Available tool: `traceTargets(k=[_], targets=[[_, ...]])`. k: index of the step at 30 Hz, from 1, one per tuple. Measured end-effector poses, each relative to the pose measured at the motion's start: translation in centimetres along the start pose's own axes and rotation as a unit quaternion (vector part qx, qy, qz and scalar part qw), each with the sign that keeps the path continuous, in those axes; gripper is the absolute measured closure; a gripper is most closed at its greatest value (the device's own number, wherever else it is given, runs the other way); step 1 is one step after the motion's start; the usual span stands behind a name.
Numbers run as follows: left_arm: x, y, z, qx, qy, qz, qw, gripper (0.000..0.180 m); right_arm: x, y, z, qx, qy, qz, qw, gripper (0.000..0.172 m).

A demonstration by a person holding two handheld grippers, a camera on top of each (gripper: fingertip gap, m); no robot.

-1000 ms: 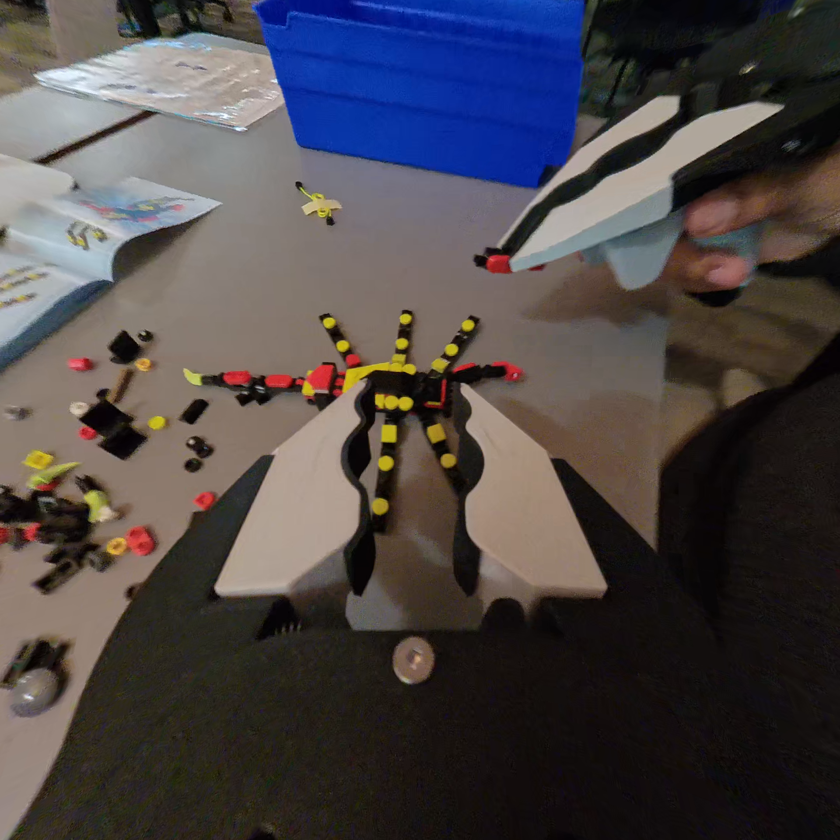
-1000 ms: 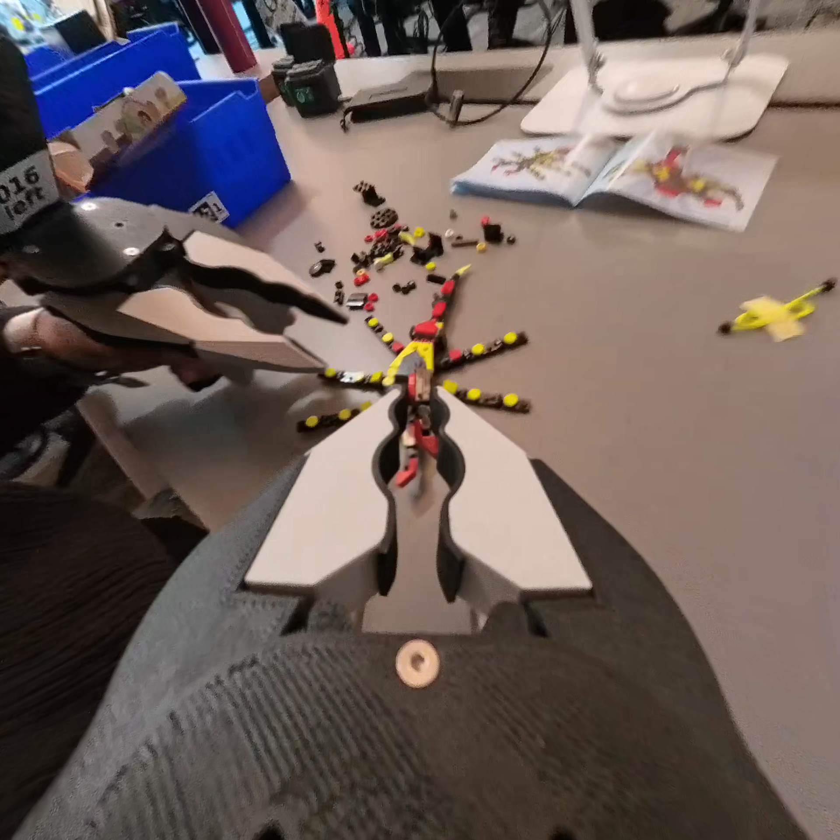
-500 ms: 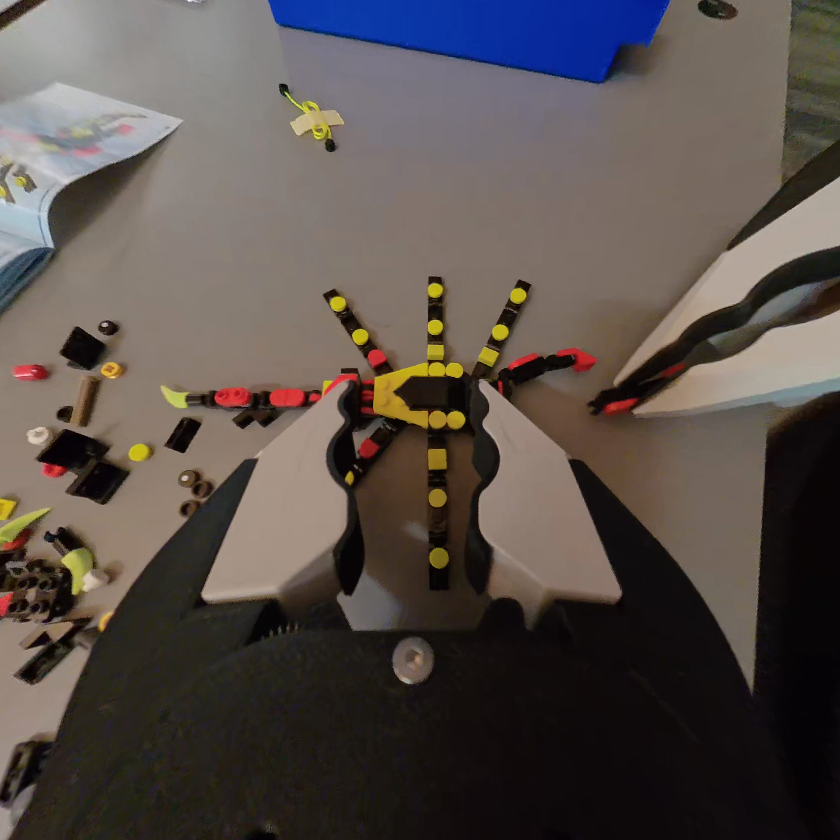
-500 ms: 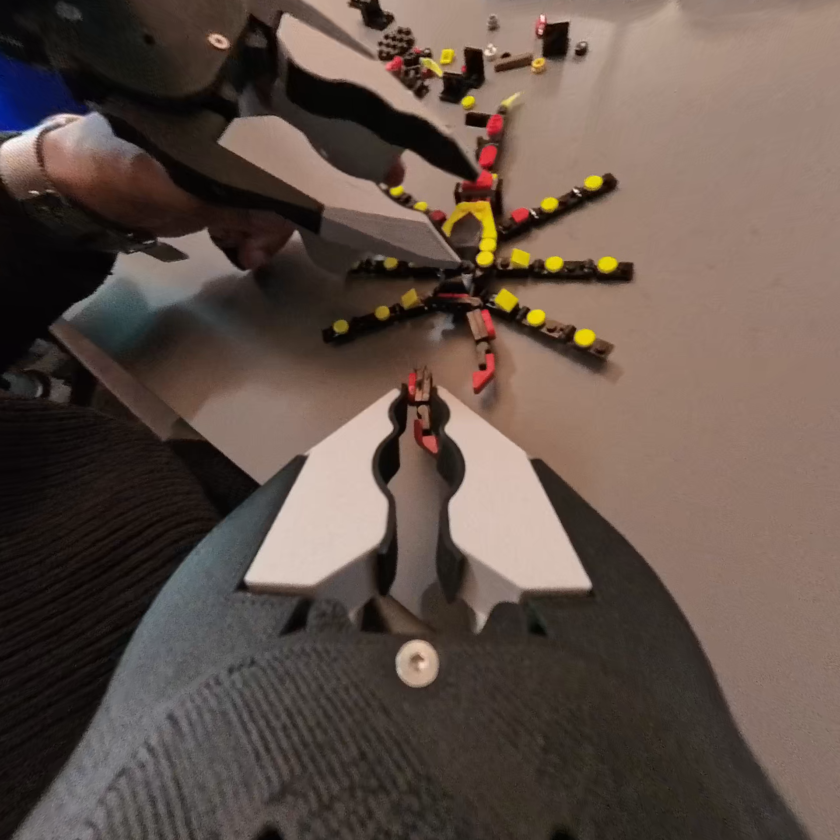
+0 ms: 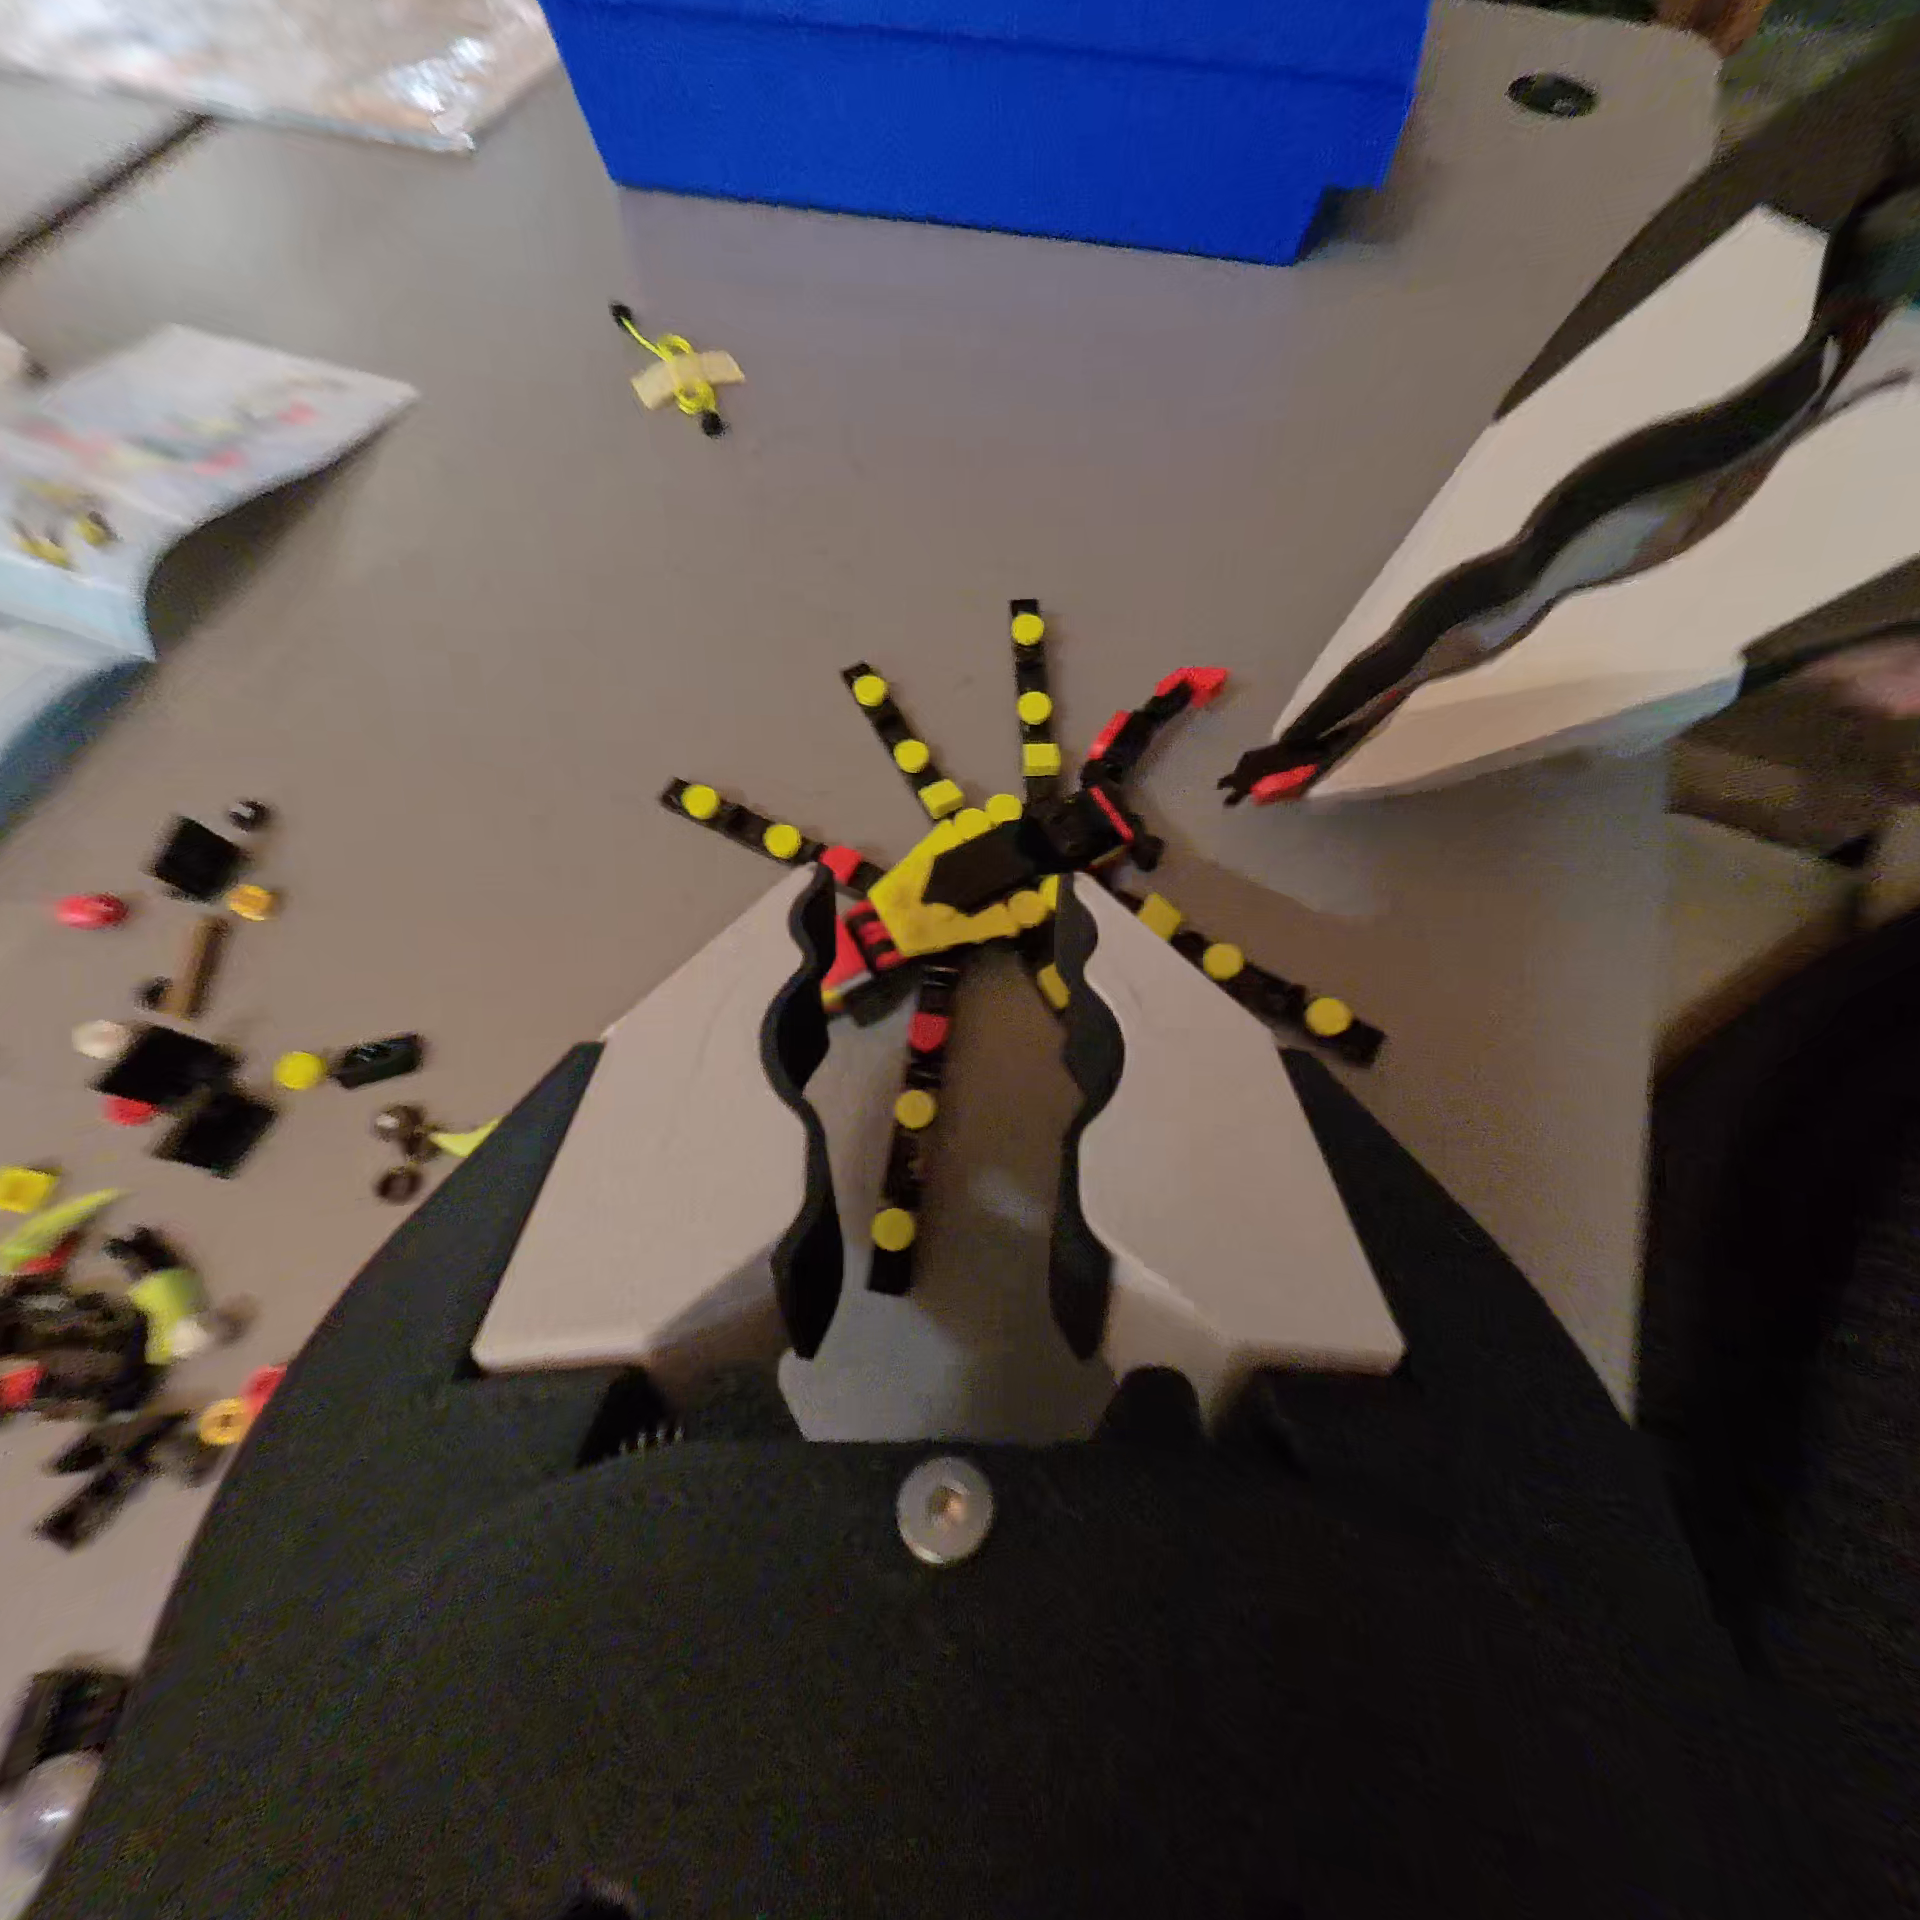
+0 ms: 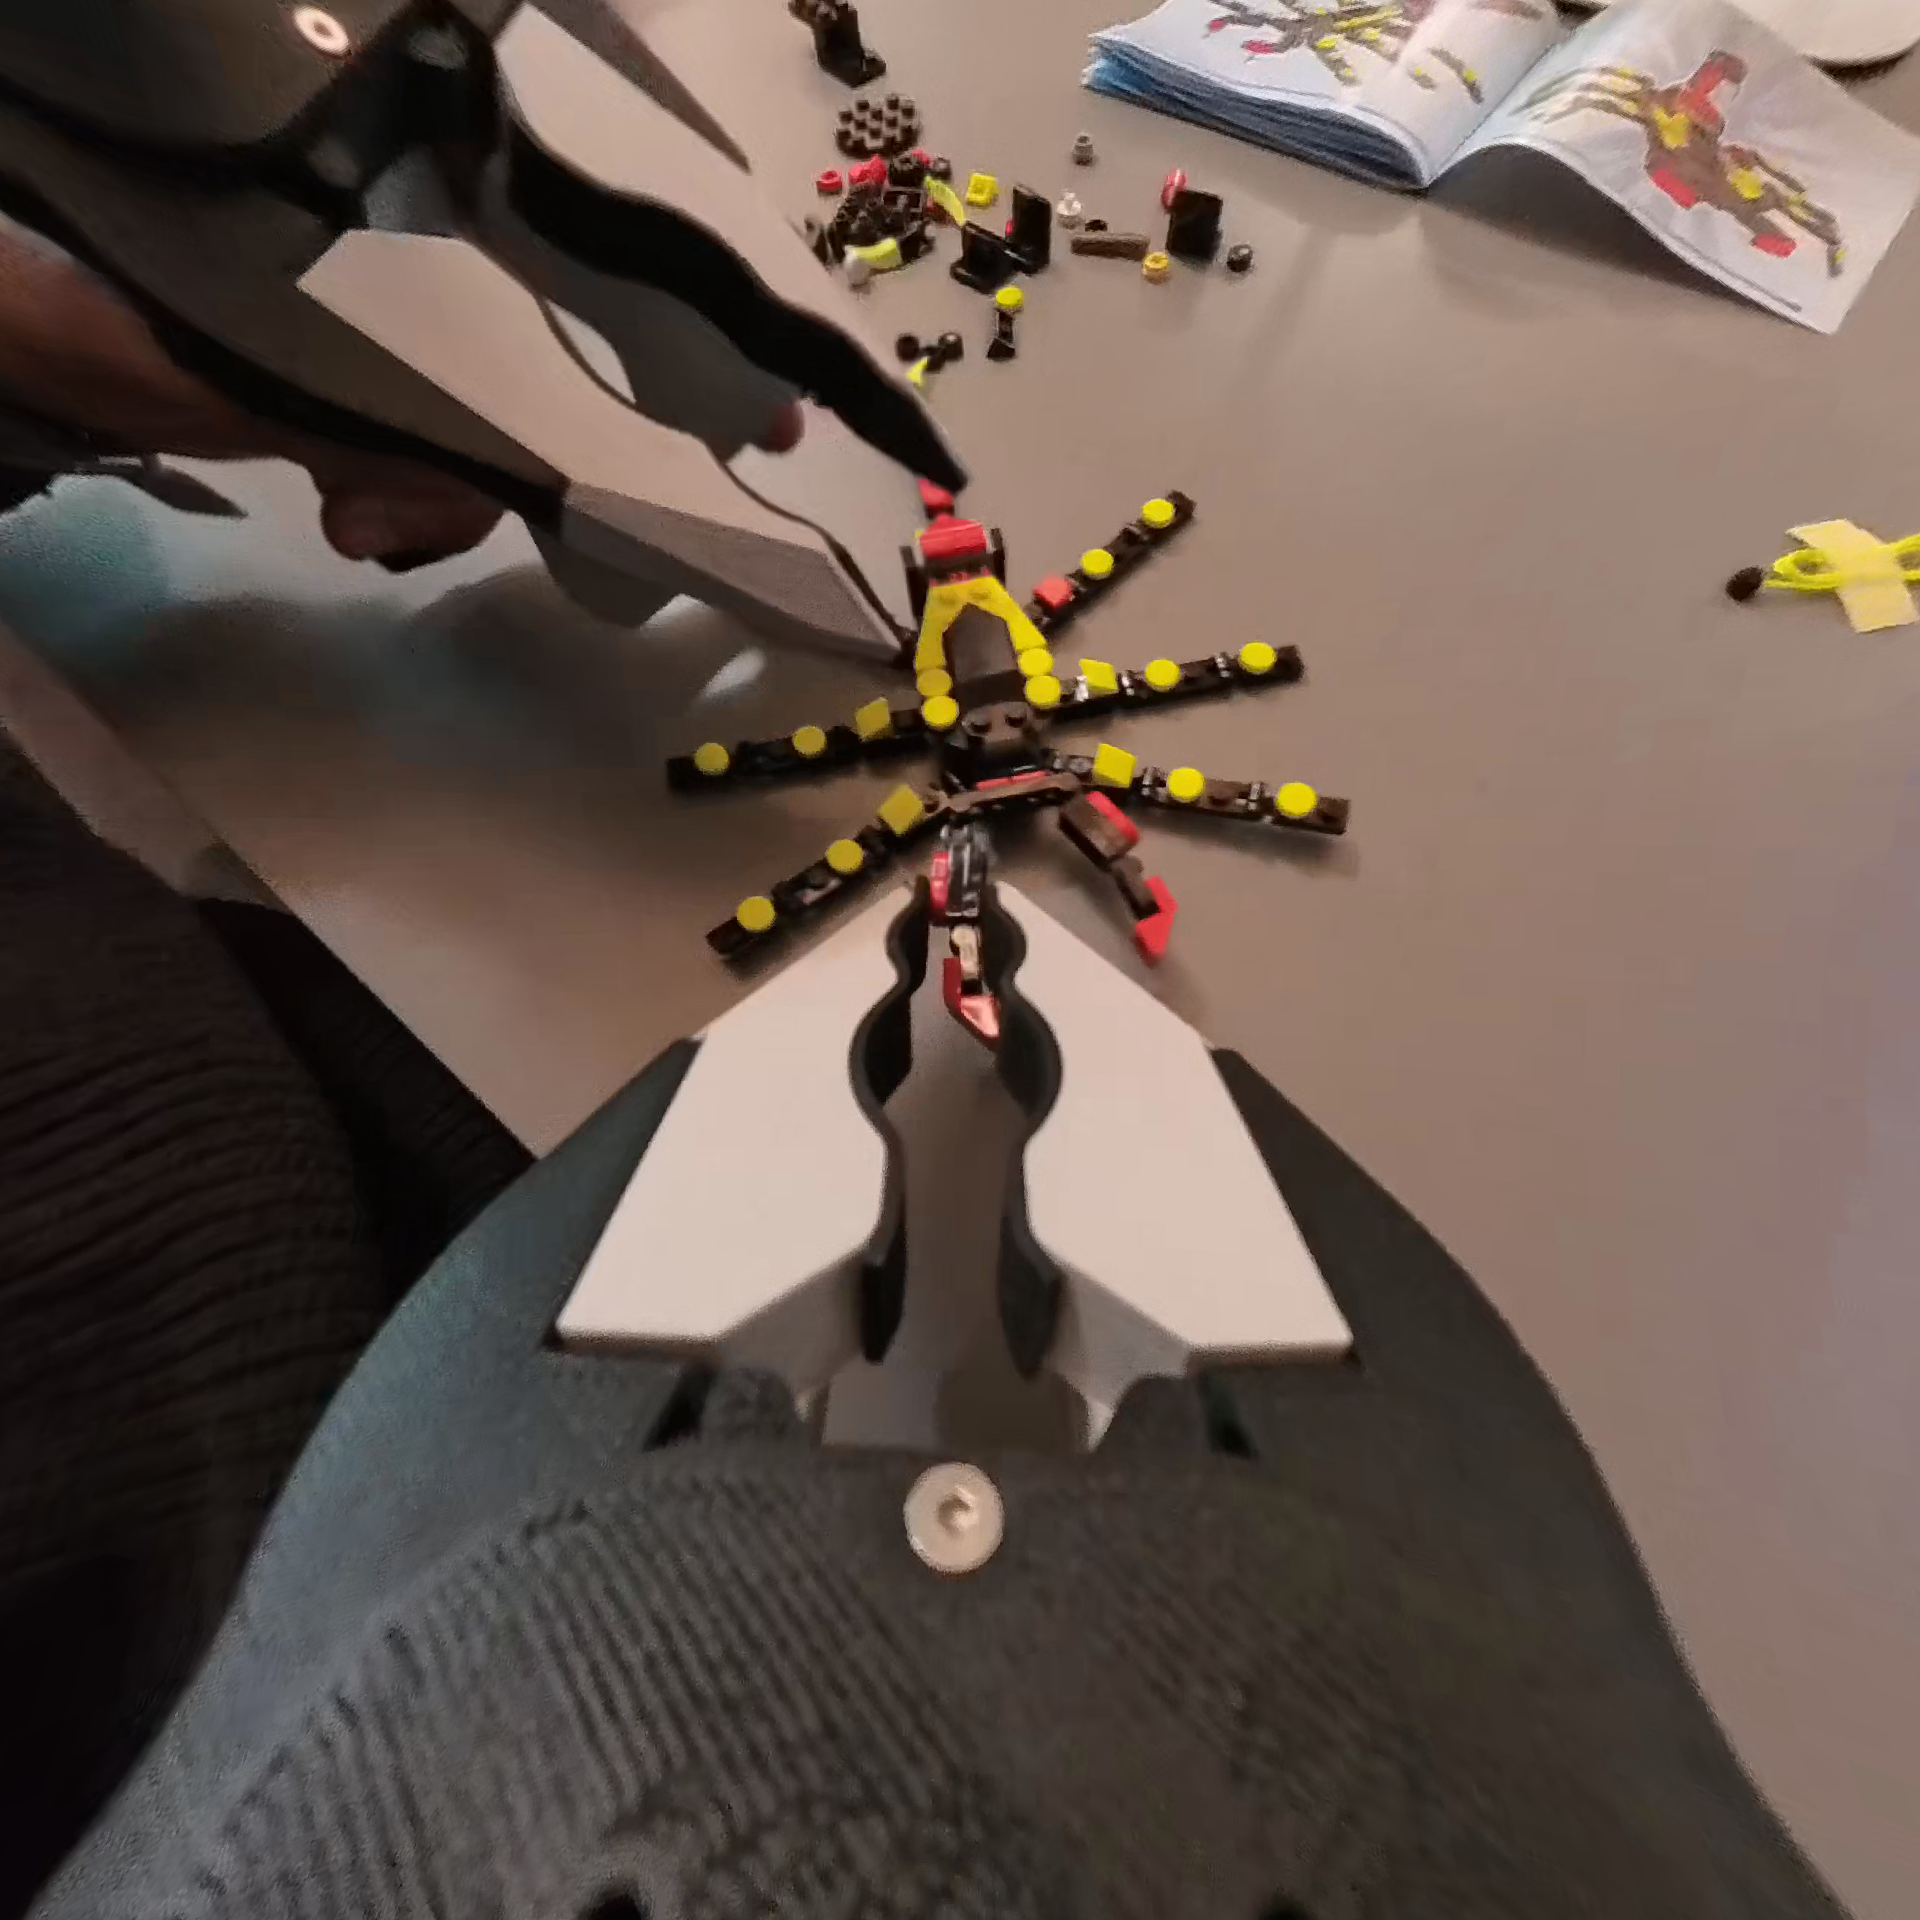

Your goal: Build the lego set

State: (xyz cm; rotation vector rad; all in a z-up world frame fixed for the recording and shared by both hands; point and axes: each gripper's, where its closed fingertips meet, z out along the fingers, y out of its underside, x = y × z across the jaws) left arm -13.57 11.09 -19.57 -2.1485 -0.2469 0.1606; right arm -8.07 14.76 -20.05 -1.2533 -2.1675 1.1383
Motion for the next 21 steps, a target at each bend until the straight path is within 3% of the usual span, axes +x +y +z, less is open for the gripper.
traceTargets(k=[5,9,21], targets=[[0.0,-0.7,0.5,0.016,-0.033,0.112,0.993,0.133,1.0,0.0,-0.1,-0.001,-0.026,0.032,0.999,0.164],[0.9,0.8,1.7,-0.02,0.003,0.096,0.995,0.133,0.2,0.5,1.0,-0.015,-0.037,0.088,0.995,0.164],[1.9,1.0,1.8,-0.023,0.033,0.097,0.994,0.163,0.2,0.9,2.0,-0.02,-0.01,0.068,0.997,0.164]])
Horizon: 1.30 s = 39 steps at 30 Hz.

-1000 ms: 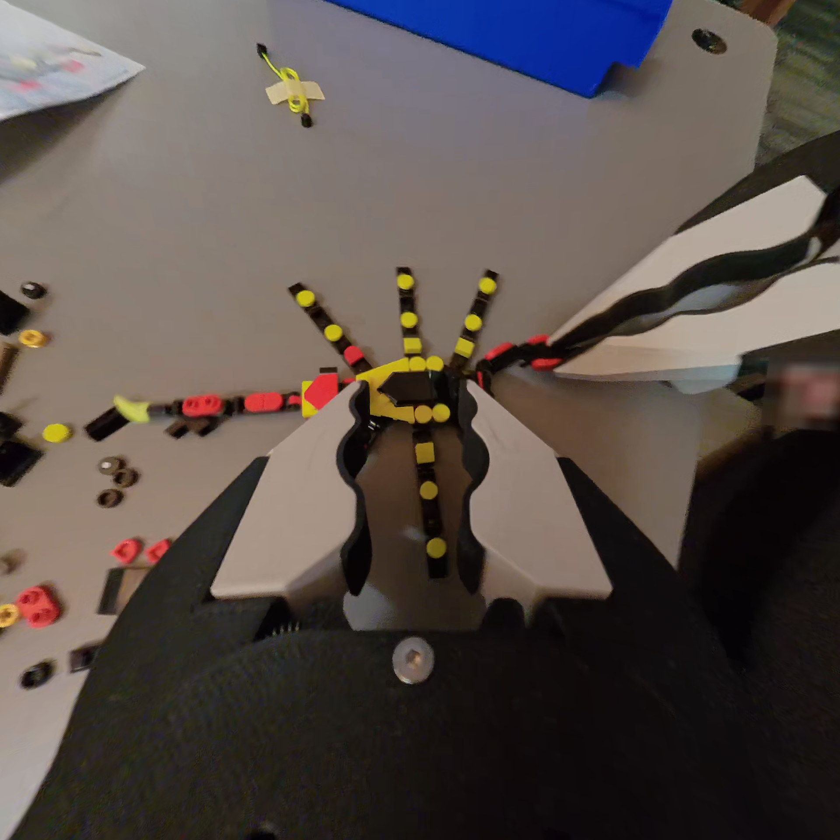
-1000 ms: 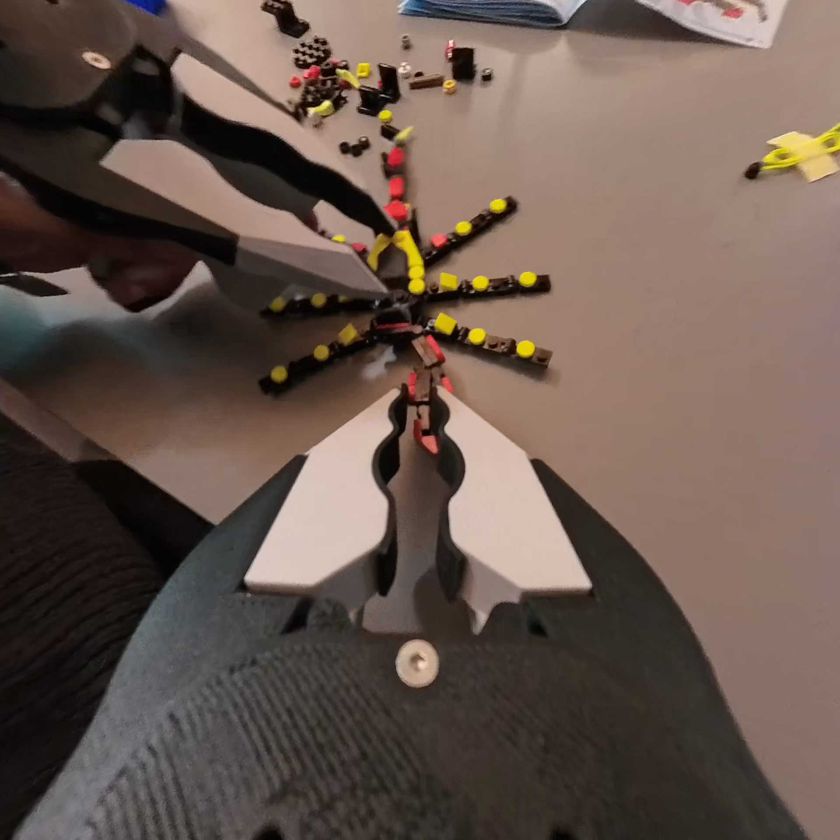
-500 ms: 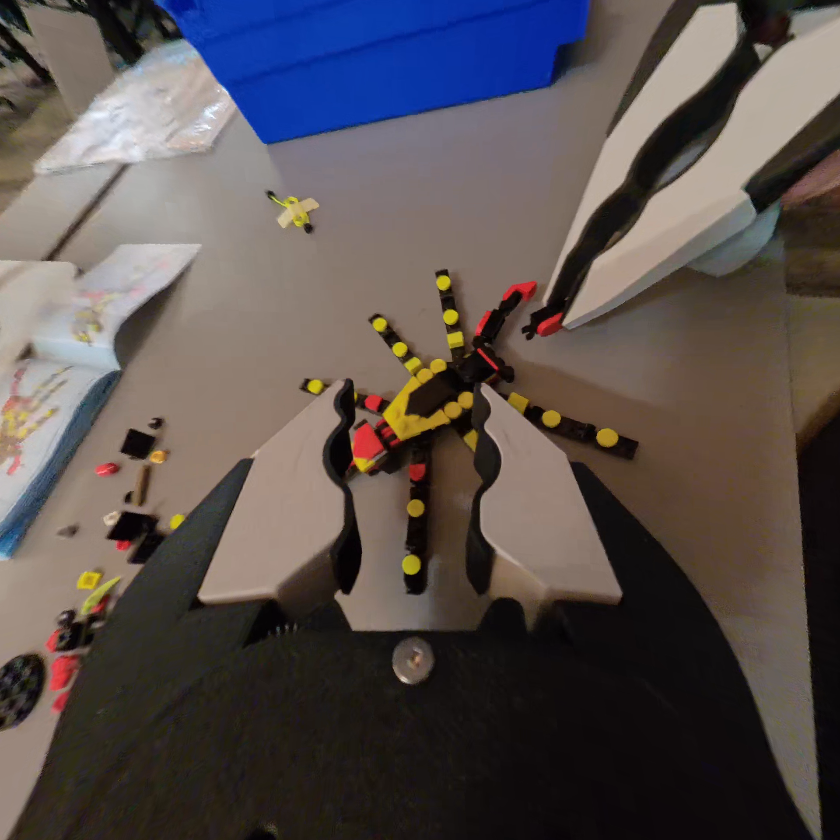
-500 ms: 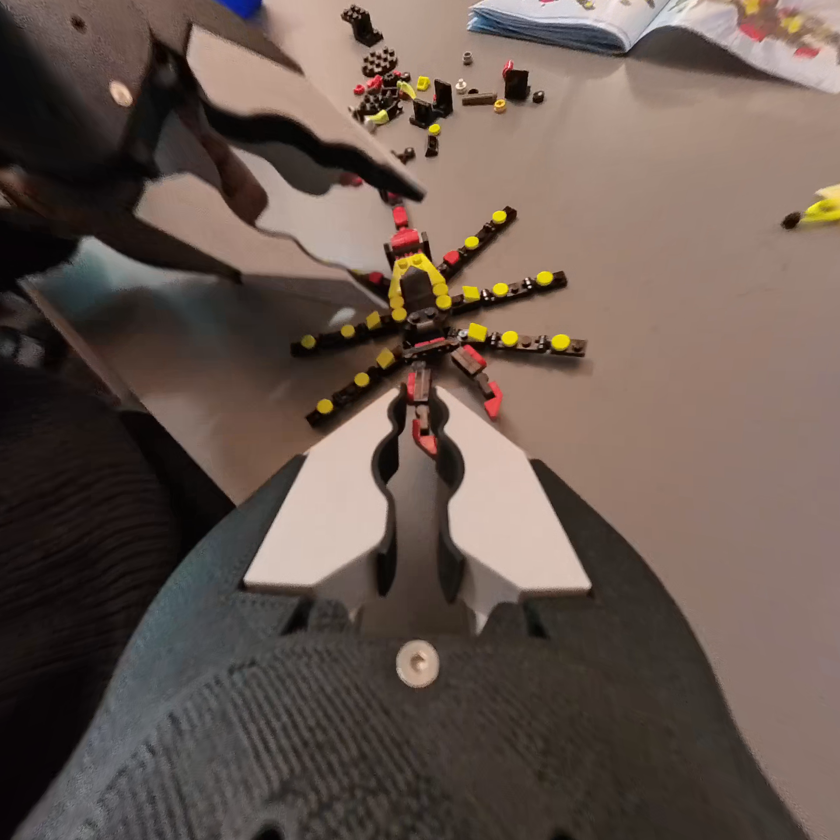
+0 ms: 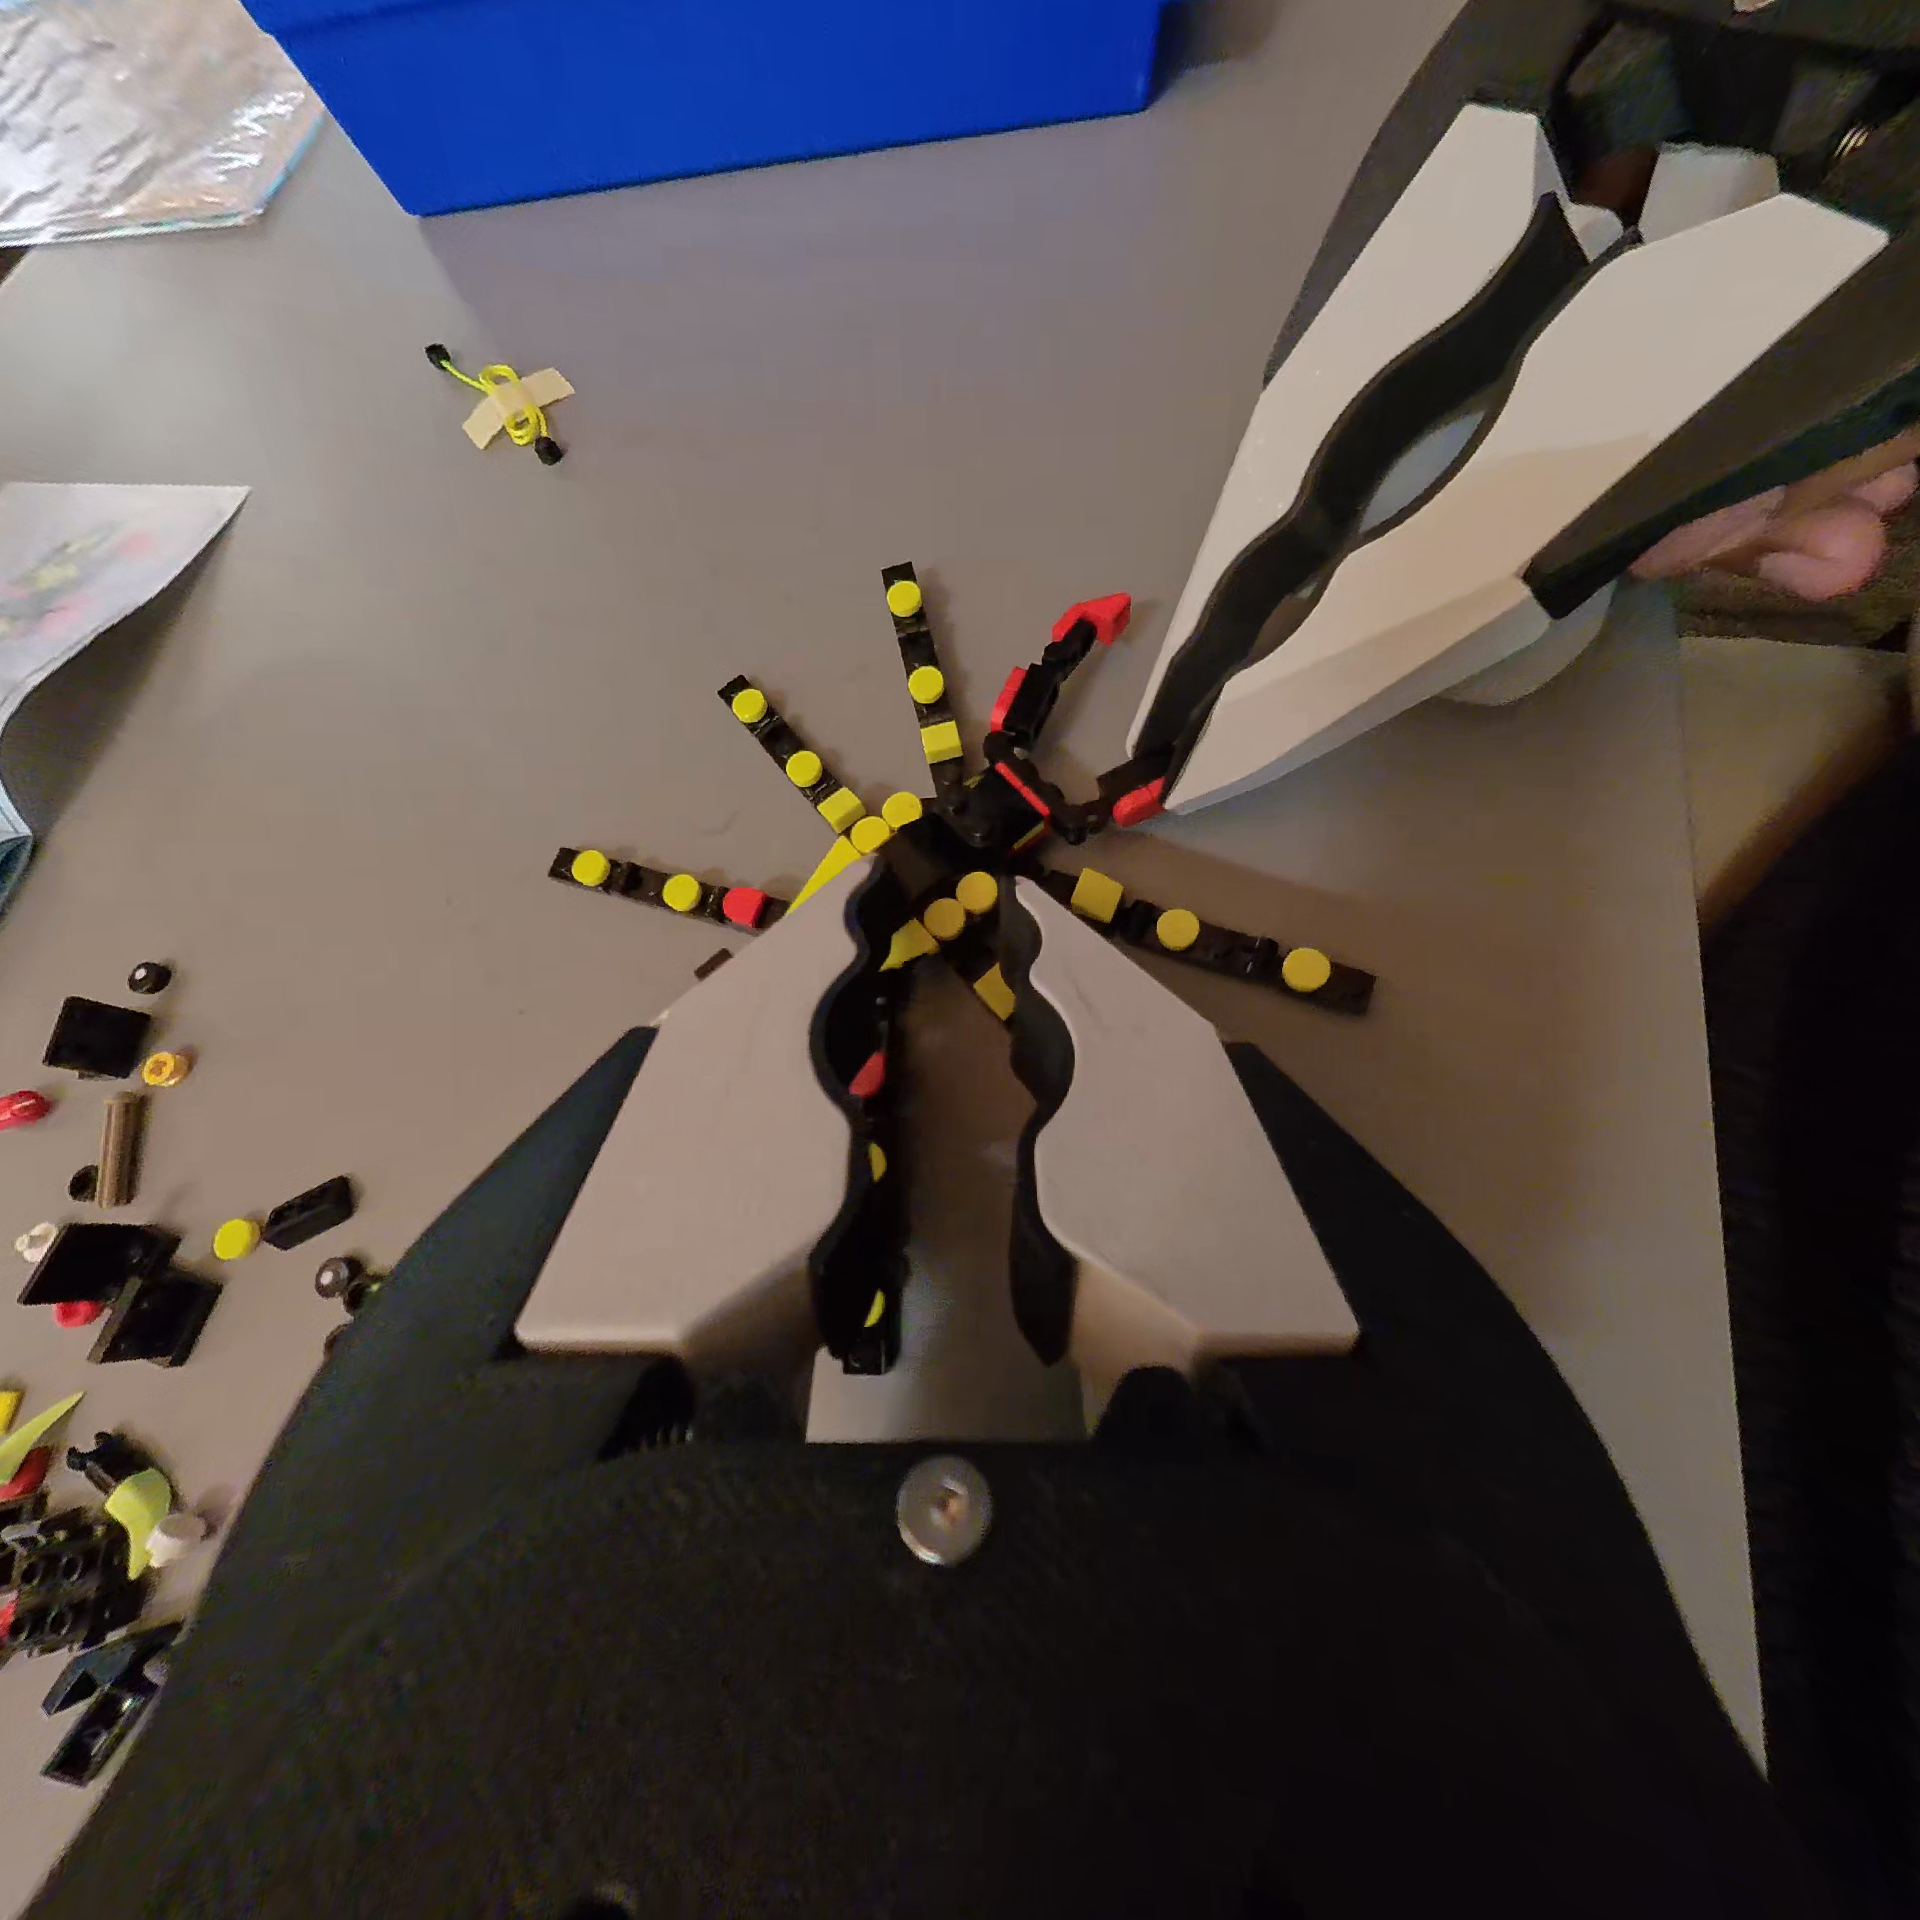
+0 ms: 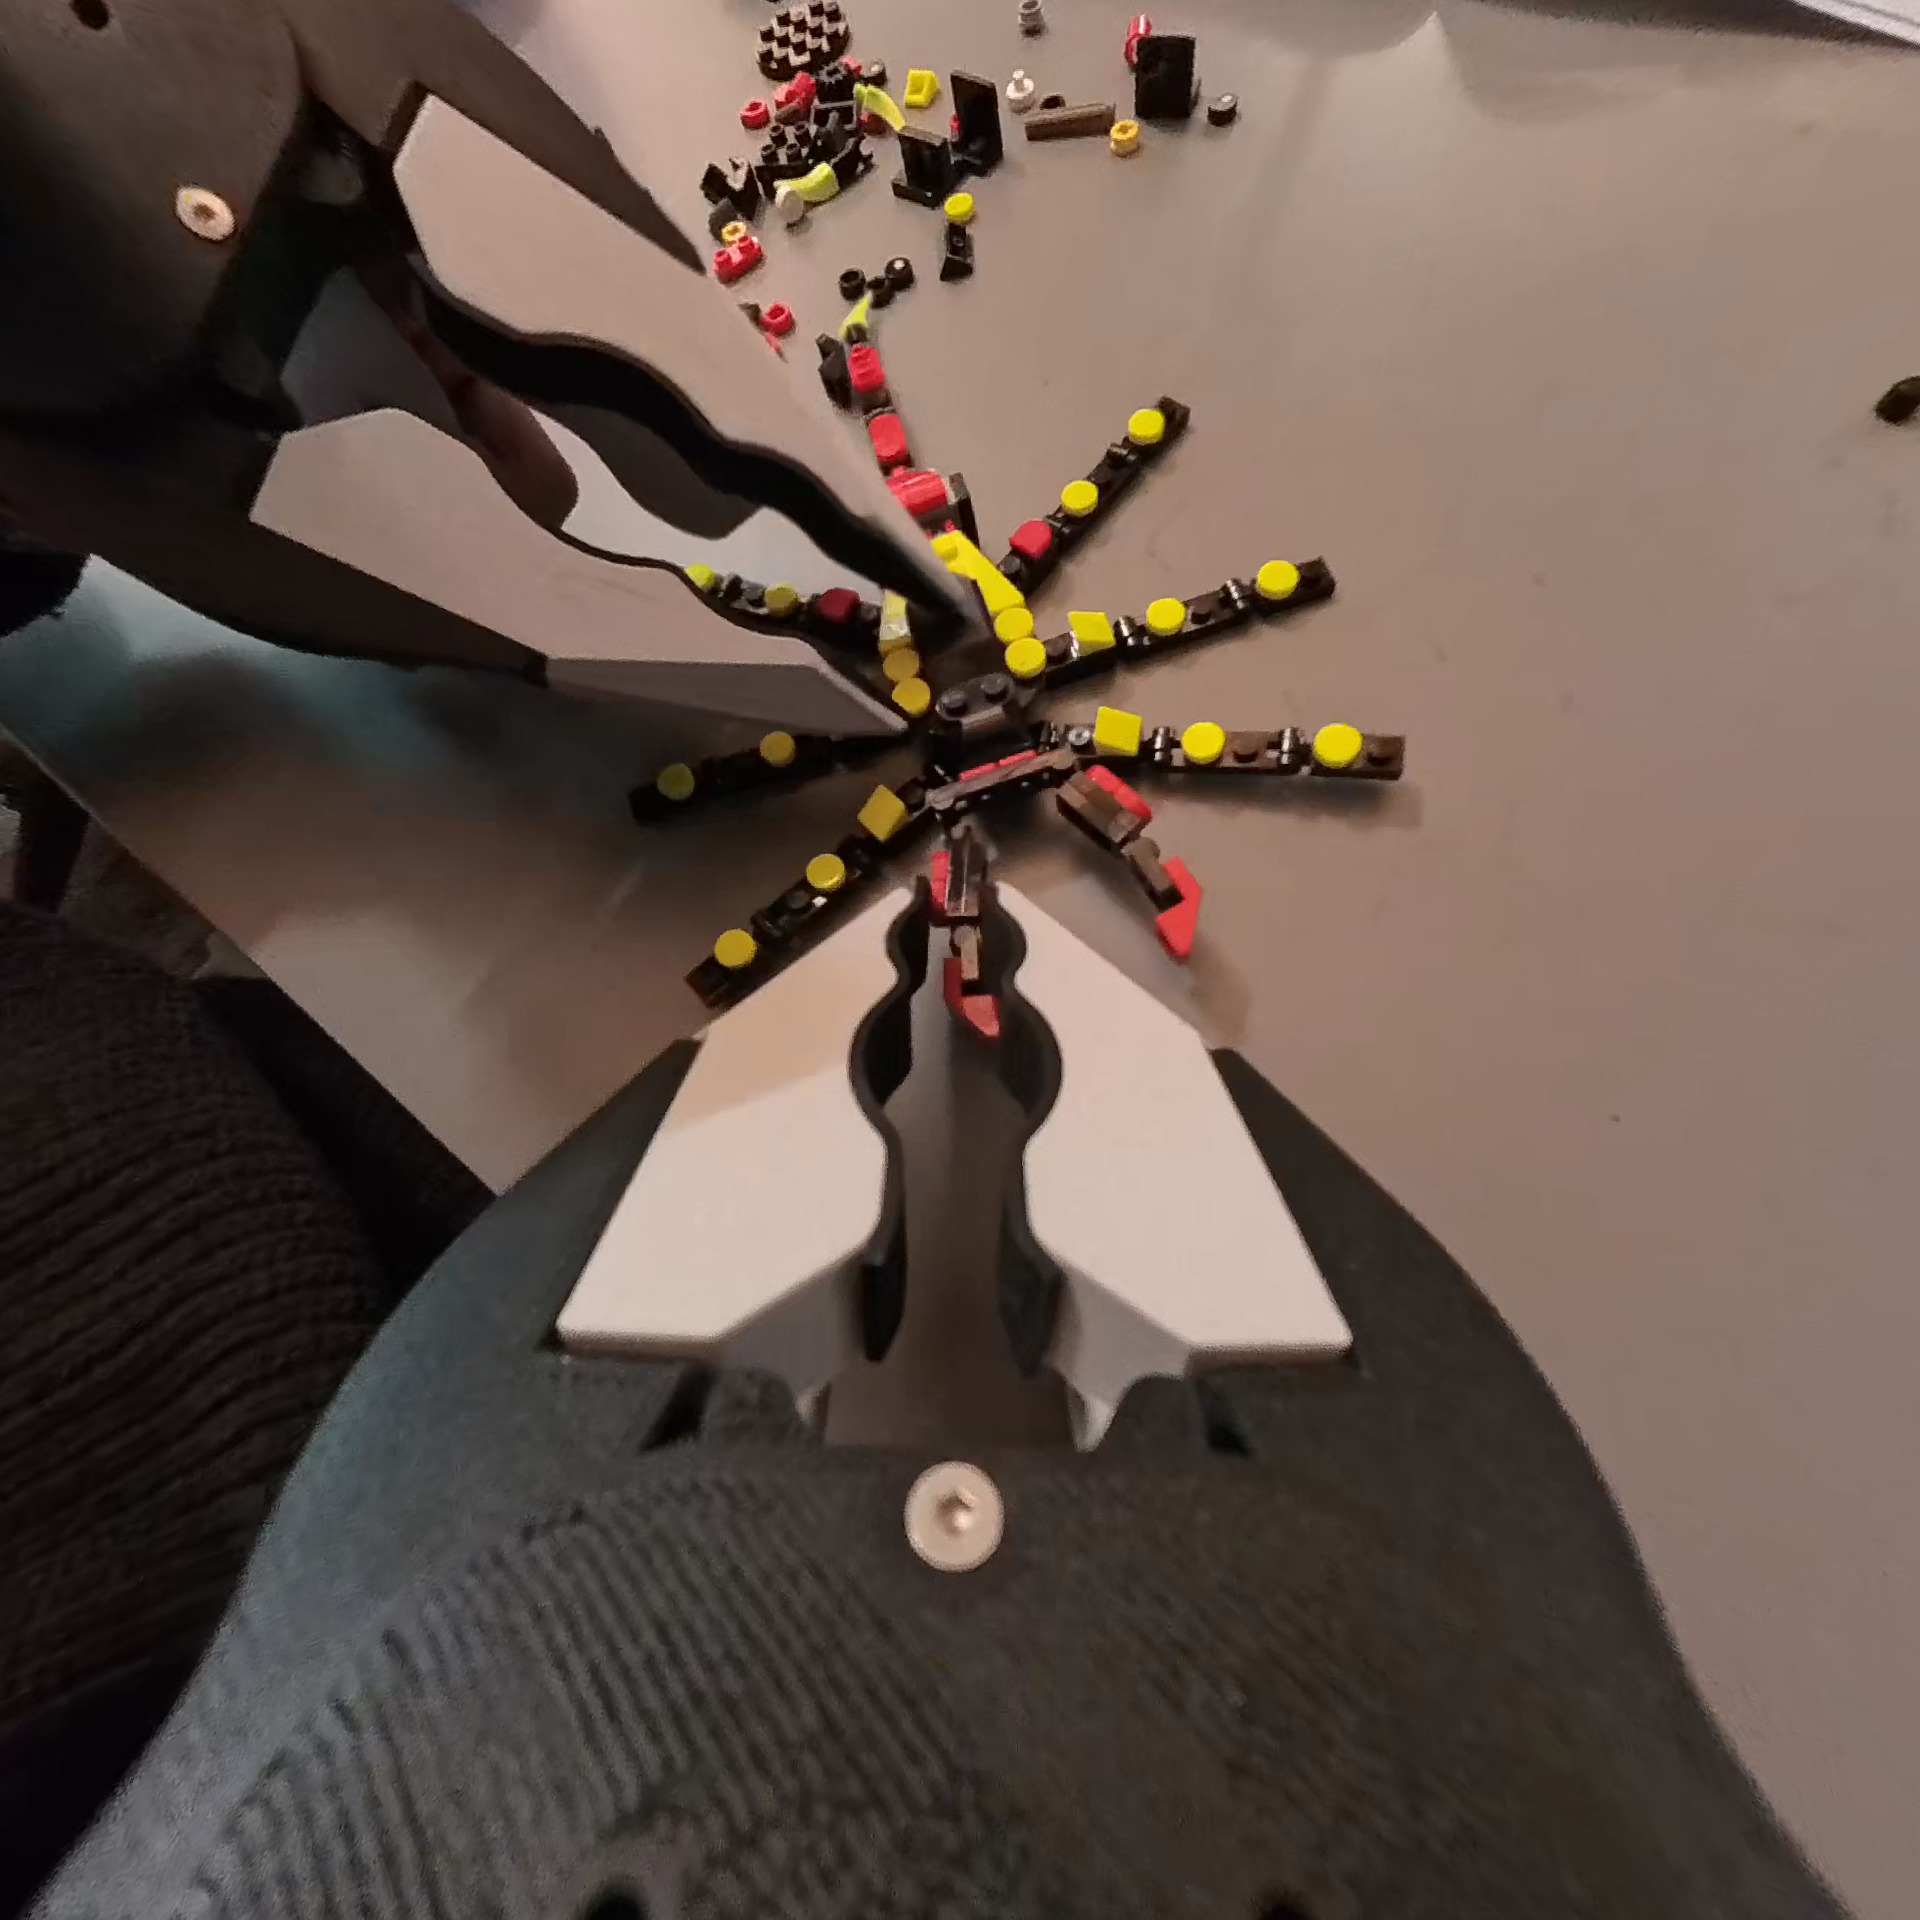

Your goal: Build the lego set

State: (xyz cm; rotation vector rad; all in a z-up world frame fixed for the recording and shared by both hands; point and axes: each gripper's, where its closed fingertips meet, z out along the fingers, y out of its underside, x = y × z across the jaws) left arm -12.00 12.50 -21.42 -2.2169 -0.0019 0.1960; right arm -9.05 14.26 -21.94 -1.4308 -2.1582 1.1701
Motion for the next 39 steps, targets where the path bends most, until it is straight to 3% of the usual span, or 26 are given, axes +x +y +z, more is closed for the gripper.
traceTargets(k=[14,16,17,18,23,28,32,39], targets=[[1.2,0.3,0.3,-0.017,0.021,0.003,1.0,0.18,-0.1,-0.6,0.3,0.014,-0.01,-0.005,1.0,0.164],[1.2,0.0,0.0,-0.008,0.025,-0.004,1.0,0.168,0.1,-0.6,0.3,0.015,-0.008,-0.006,1.0,0.164],[0.7,-0.2,-0.2,-0.004,0.02,-0.013,1.0,0.143,0.1,-0.7,0.2,0.018,-0.009,-0.004,1.0,0.164],[0.3,-0.4,-0.5,0.002,0.019,-0.021,1.0,0.135,0.1,-0.8,0.2,0.021,-0.011,-0.003,1.0,0.164],[-1.8,-0.6,-1.4,0.015,0.033,-0.027,0.999,0.123,0.0,-1.0,0.2,0.024,-0.016,-0.007,1.0,0.164],[-2.4,0.1,-0.5,-0.018,0.076,0.047,0.996,0.132,0.1,-1.2,0.1,0.028,-0.018,-0.014,0.999,0.164],[-2.3,-0.4,-0.4,-0.026,0.127,0.037,0.991,0.138,0.1,-1.1,0.3,0.025,-0.017,-0.012,0.999,0.164],[-1.8,0.9,0.2,-0.053,0.134,0.045,0.988,0.143,0.4,-1.1,0.5,0.023,-0.016,-0.008,1.0,0.163]])
